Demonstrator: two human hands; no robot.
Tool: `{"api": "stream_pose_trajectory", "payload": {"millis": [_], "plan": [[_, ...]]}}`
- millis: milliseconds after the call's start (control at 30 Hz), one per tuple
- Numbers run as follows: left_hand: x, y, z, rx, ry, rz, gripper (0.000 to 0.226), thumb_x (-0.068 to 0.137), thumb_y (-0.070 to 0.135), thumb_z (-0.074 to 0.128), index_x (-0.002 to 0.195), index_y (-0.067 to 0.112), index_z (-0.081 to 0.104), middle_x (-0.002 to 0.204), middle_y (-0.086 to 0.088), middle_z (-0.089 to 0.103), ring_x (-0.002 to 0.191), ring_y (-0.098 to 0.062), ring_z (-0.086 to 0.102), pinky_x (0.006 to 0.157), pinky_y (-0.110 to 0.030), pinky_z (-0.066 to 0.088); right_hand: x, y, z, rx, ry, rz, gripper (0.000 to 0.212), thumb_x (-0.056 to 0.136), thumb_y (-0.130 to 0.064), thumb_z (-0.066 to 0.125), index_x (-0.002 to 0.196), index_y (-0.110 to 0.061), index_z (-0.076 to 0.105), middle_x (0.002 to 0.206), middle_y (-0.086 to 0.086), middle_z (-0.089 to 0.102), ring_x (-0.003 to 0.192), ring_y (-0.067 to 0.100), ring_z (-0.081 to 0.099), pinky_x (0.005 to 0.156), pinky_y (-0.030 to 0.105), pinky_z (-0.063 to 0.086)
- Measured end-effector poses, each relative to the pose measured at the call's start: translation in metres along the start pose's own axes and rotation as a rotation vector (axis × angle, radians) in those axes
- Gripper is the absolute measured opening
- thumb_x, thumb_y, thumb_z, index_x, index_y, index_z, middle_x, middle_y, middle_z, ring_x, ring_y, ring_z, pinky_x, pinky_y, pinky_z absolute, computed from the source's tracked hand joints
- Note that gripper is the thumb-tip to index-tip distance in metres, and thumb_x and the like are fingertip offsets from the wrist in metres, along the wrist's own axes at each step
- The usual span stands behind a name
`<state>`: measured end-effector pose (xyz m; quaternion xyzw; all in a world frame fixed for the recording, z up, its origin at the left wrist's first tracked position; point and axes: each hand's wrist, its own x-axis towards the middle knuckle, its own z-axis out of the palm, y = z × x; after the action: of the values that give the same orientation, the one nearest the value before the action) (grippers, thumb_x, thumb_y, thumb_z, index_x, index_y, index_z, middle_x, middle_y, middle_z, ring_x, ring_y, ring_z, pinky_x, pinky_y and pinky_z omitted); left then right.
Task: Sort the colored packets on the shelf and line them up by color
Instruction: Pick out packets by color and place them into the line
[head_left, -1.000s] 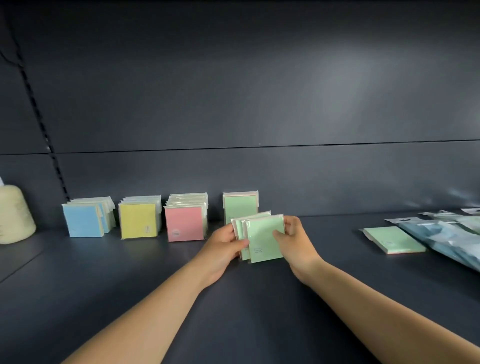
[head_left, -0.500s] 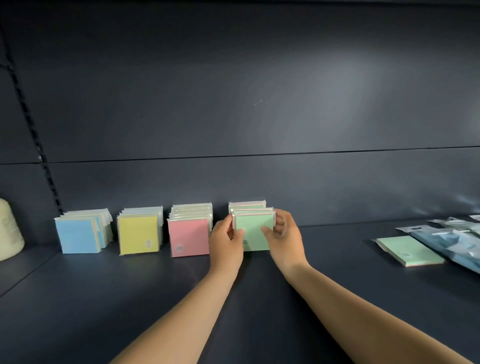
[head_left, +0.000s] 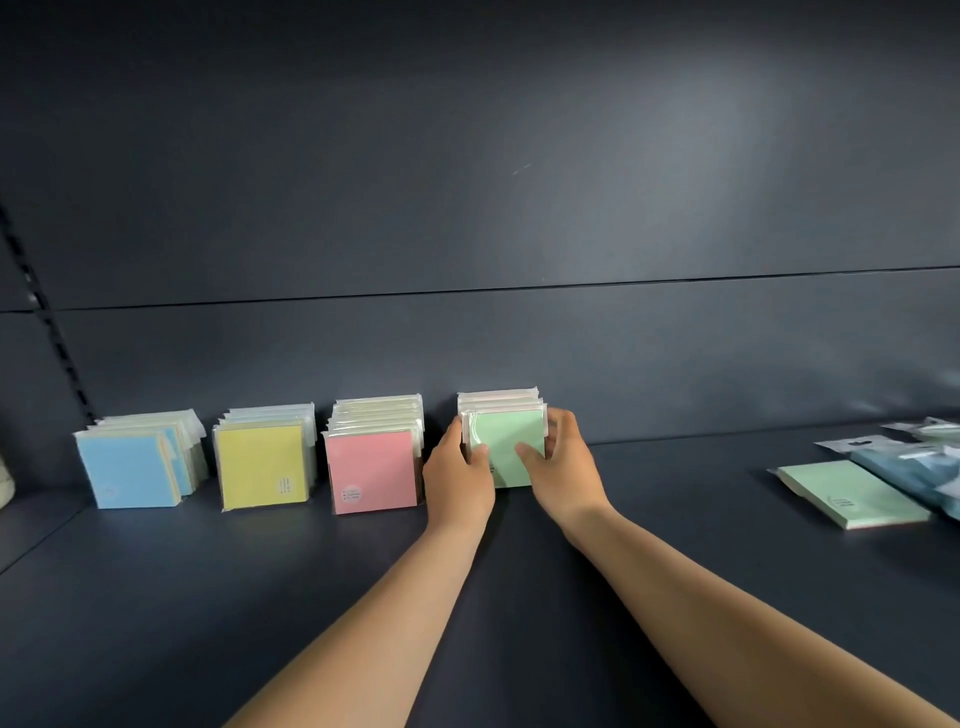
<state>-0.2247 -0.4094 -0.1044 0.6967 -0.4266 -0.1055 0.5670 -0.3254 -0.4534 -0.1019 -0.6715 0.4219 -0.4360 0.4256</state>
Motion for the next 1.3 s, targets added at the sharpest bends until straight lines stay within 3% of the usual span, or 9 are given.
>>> {"api": "stream_pose_trajectory", "payload": {"millis": [200, 367, 467, 567, 700, 833, 1033, 1300], "plan": [[0.002, -0.001, 0.000, -0.014, 0.007, -0.021, 0.033, 0.088, 0.003, 0.046, 0.114, 0.015, 0.061, 0.104, -0.001, 0.067, 0.096, -0.020, 0.059, 0.077, -0.026, 0.040, 0.000, -0.001, -0.001, -0.003, -0.010, 0.001, 0.027, 0.093, -0.012, 0.053, 0.113, -0.028, 0.042, 0.096, -0.016, 0.054, 0.091, 0.005, 0.055, 0.064, 0.012, 0.041], [-0.001, 0.002, -0.002, 0.033, 0.029, -0.019, 0.032, 0.089, 0.004, 0.047, 0.117, 0.013, 0.060, 0.107, -0.004, 0.066, 0.099, -0.023, 0.059, 0.081, -0.029, 0.043, -0.001, -0.002, -0.002, 0.010, -0.019, 0.020, 0.030, 0.092, -0.013, 0.056, 0.117, -0.026, 0.043, 0.108, -0.009, 0.059, 0.095, 0.007, 0.057, 0.064, 0.012, 0.042], [-0.010, 0.009, -0.005, 0.099, 0.057, 0.036, 0.034, 0.090, 0.004, 0.050, 0.123, 0.010, 0.055, 0.113, -0.010, 0.064, 0.108, -0.030, 0.056, 0.092, -0.035, 0.043, -0.005, -0.004, -0.017, -0.041, -0.069, 0.035, 0.042, 0.090, -0.016, 0.061, 0.128, -0.020, 0.043, 0.122, -0.002, 0.059, 0.103, 0.009, 0.056, 0.083, 0.018, 0.044], [-0.030, 0.026, -0.008, 0.164, 0.071, 0.115, 0.050, 0.091, 0.007, 0.054, 0.139, 0.007, 0.042, 0.140, -0.007, 0.049, 0.131, -0.024, 0.042, 0.108, -0.027, 0.029, -0.011, -0.004, -0.062, -0.195, -0.094, 0.003, 0.054, 0.086, -0.019, 0.066, 0.134, -0.015, 0.042, 0.131, 0.004, 0.053, 0.119, 0.016, 0.052, 0.100, 0.026, 0.041], [-0.065, 0.057, 0.014, 0.172, -0.057, 0.187, 0.048, 0.092, 0.015, 0.057, 0.139, 0.012, 0.044, 0.144, 0.000, 0.044, 0.134, -0.015, 0.037, 0.108, -0.020, 0.024, -0.019, -0.002, -0.157, -0.478, -0.178, -0.084, 0.054, 0.083, -0.022, 0.070, 0.131, -0.015, 0.046, 0.130, 0.006, 0.054, 0.121, 0.015, 0.051, 0.099, 0.024, 0.039], [-0.087, 0.085, 0.064, 0.156, -0.263, 0.147, 0.048, 0.088, 0.024, 0.063, 0.133, 0.016, 0.050, 0.138, 0.001, 0.050, 0.128, -0.016, 0.046, 0.108, -0.027, 0.034, -0.022, -0.004, -0.254, -0.747, -0.269, -0.121, 0.045, 0.084, -0.026, 0.070, 0.125, -0.018, 0.053, 0.122, -0.004, 0.057, 0.118, 0.010, 0.052, 0.090, 0.014, 0.035], [-0.105, 0.123, 0.148, 0.142, -0.565, -0.042, 0.064, 0.081, 0.036, 0.070, 0.137, 0.019, 0.044, 0.144, 0.003, 0.043, 0.132, -0.013, 0.041, 0.108, -0.028, 0.034, -0.017, -0.009, -0.364, -0.840, -0.422, -0.089, 0.034, 0.080, -0.027, 0.073, 0.109, -0.027, 0.056, 0.112, -0.008, 0.061, 0.106, 0.006, 0.057, 0.094, 0.017, 0.041], [-0.104, 0.155, 0.208, 0.195, -0.634, -0.181, 0.085, 0.078, 0.027, 0.076, 0.147, 0.014, 0.028, 0.149, -0.004, 0.036, 0.133, -0.019, 0.039, 0.103, -0.023, 0.029, -0.005, 0.012, -0.419, -0.814, -0.506, -0.090, 0.040, 0.081, -0.028, 0.072, 0.118, -0.025, 0.057, 0.115, -0.010, 0.060, 0.109, 0.005, 0.057, 0.097, 0.018, 0.043]]}}
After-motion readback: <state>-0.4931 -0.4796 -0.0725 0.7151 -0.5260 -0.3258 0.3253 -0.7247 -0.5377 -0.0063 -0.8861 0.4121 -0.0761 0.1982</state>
